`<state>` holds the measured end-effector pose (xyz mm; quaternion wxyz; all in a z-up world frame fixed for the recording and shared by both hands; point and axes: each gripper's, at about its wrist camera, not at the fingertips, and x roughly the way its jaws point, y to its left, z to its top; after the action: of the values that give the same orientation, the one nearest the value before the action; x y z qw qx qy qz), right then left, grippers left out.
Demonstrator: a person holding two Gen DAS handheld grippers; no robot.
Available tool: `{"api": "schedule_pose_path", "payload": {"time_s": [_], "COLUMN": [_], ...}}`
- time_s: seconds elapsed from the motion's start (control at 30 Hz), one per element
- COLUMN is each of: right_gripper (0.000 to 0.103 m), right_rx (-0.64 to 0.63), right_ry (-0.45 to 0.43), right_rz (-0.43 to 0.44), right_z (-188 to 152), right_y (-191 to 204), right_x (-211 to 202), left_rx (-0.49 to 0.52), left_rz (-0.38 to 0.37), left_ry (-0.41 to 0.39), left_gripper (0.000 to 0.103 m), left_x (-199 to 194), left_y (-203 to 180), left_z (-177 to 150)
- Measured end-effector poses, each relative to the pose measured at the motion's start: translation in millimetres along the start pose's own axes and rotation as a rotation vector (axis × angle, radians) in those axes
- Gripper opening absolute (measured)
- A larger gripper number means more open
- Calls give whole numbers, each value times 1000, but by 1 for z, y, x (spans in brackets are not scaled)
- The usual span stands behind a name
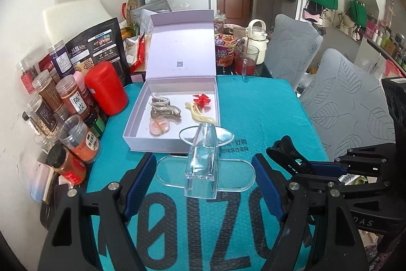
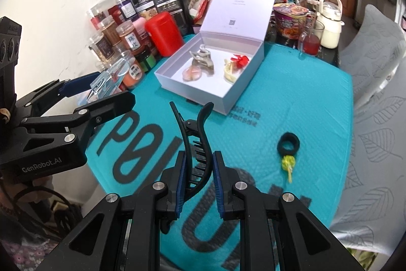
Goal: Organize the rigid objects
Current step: 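Carry the clear plastic piece and black claw clip into the white box with both tools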
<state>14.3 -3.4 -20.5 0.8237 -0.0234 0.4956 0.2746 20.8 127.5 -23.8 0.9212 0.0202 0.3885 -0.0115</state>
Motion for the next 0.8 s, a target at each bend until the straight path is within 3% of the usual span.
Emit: {"api": "schedule_pose_path", "payload": {"time_s": [0.8], "right_gripper": [20], "right_rx": [102], "right_ry": [-3], "right_rz": [-88], "right_z": [102], "right_y": [-3], "right_x": [74], "left_rx": [75], "left_rz": [-103], "left_ry": [35], "left_gripper": [77], "left_x": [100], "left_y": [71], "left_z": [79]}}
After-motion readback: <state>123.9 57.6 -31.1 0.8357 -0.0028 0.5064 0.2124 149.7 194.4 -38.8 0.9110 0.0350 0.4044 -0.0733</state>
